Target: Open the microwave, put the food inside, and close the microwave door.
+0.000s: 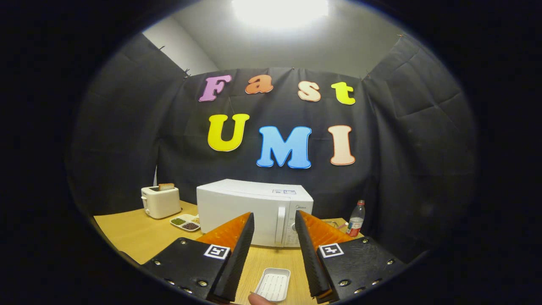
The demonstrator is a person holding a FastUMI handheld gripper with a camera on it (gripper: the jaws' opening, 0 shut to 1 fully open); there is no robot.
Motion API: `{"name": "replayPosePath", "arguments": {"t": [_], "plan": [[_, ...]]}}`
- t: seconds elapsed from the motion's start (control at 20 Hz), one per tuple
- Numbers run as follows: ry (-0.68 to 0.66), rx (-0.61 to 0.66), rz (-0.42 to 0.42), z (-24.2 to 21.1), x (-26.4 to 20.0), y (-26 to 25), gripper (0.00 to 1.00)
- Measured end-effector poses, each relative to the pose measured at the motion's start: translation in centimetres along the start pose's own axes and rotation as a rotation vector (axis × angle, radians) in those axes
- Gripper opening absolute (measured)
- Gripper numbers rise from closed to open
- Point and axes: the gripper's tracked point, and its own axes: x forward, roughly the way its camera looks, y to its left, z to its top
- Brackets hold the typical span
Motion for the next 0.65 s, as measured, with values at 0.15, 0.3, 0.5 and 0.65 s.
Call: {"name": "replayPosePath", "arguments": {"t": [0.15, 0.3, 0.5, 0.65], "plan": [[0.014, -0.012, 0.031, 0.2, -1.6, -0.9, 0.62], [-0.018, -0.061, 0.012, 1.1, -2.6, -1.8, 0.62], [-0.039, -0.055, 0.042, 1.7, -3.8, -0.7, 0.62], [-0.044, -0.067, 0.064, 1.8, -4.3, 0.3, 0.62]]}}
